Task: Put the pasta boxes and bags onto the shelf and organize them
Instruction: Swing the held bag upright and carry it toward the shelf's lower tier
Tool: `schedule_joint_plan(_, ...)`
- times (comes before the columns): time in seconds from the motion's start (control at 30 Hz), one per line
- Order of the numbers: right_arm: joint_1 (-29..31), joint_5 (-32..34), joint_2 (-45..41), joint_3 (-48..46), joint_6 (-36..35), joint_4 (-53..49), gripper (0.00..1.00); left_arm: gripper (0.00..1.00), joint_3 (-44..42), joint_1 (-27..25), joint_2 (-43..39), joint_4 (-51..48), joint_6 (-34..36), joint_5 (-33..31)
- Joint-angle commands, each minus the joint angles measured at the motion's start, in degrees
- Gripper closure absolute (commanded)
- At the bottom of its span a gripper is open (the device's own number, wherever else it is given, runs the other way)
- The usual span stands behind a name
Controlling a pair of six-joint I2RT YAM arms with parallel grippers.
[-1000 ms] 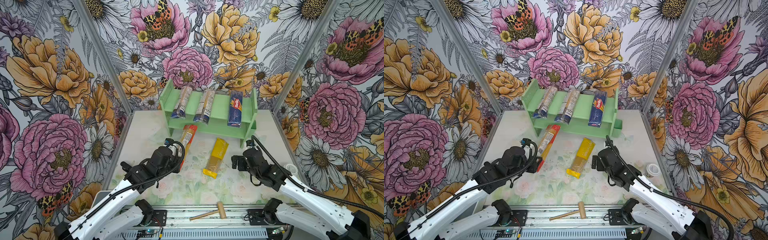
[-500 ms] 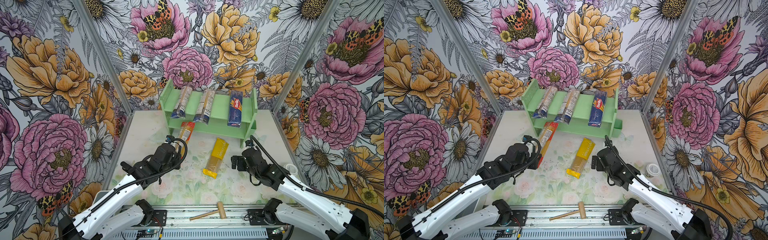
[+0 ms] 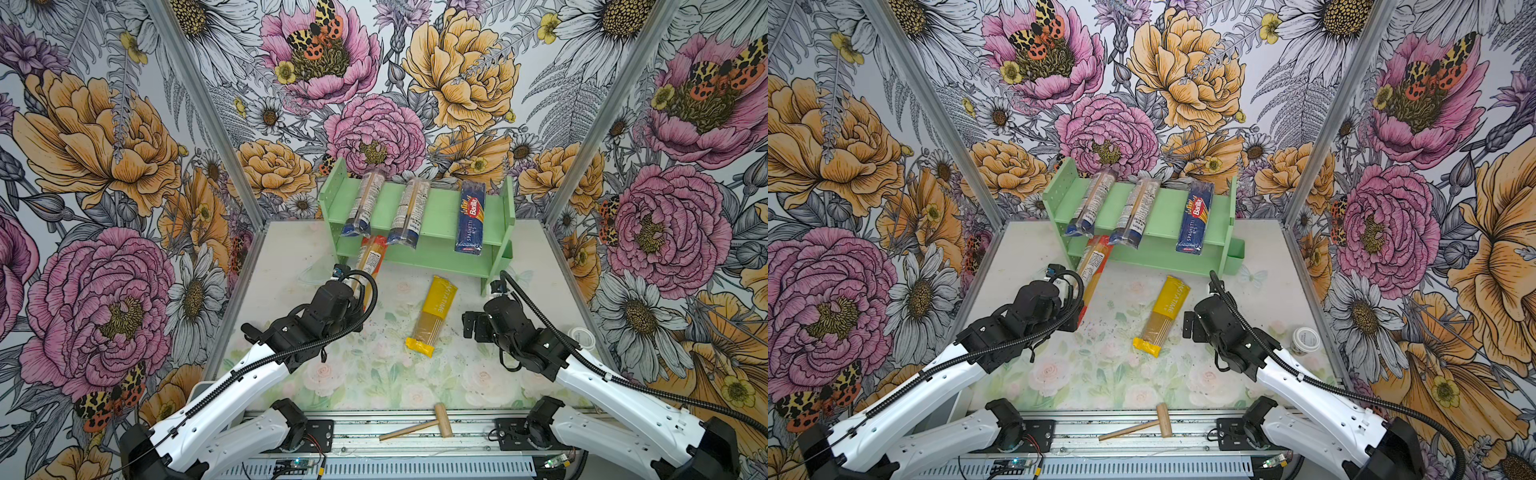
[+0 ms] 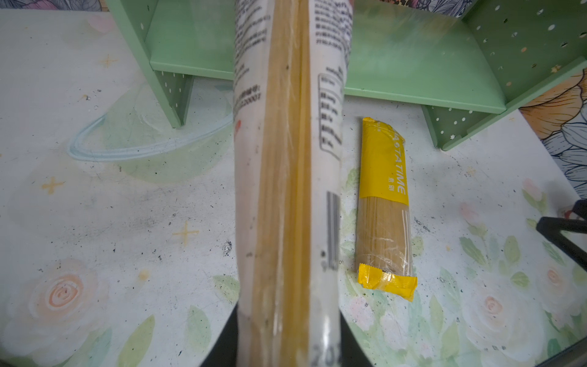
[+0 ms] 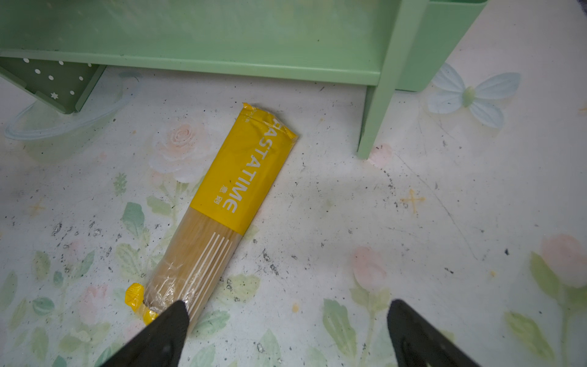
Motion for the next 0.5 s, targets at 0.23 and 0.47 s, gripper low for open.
schedule_joint_plan(0.23,-0.3,1.3,-0.7,0.8,-0.3,0.3,0.01,1.00,5.1,-1.7,1.7,11.0,2.6,-6.4)
schedule_joint_plan(0.47,-0.3,1.4,-0.7,0.7,-0.2,0.3,0.01,1.00,5.6,-2.5,3.6,12.8,3.2,-8.1)
